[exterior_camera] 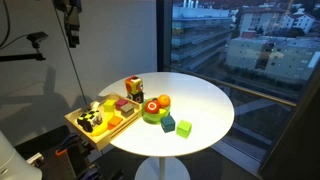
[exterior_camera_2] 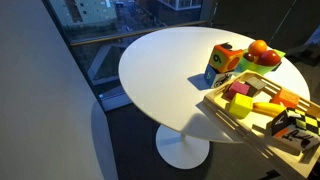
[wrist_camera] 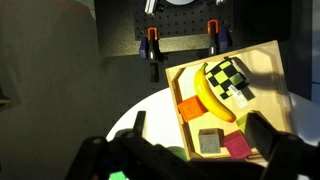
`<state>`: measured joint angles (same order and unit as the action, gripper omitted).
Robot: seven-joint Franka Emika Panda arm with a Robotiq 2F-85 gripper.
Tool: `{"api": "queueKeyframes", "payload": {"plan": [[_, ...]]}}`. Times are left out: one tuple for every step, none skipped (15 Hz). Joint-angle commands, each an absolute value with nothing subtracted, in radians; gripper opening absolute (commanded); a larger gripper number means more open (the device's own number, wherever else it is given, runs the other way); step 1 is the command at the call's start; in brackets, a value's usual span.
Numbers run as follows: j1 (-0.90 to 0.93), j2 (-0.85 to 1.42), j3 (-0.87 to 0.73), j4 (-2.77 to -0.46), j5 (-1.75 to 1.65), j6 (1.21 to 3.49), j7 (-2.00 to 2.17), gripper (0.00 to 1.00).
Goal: Put the green block on the wooden tray
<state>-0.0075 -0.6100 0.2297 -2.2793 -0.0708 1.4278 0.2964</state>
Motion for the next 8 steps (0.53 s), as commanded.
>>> {"api": "queueKeyframes", "payload": {"plan": [[0.016, -0.606, 0.213, -2.276, -0.078, 1.425, 0.307, 1.00], [0.016, -0.607, 0.213, -2.276, -0.078, 1.425, 0.307, 1.00], [0.016, -0.607, 0.213, -2.276, -0.078, 1.425, 0.307, 1.00], [0.016, -0.608, 0.213, -2.276, -0.078, 1.425, 0.307, 1.00], [0.013, -0.601, 0.210, -2.276, -0.081, 1.427, 0.307, 1.00], [0.011, -0.596, 0.205, -2.278, -0.084, 1.439, 0.310, 1.00], [0.008, -0.591, 0.200, -2.276, -0.086, 1.441, 0.308, 1.00], [0.004, -0.585, 0.192, -2.273, -0.086, 1.452, 0.308, 1.00]]}}
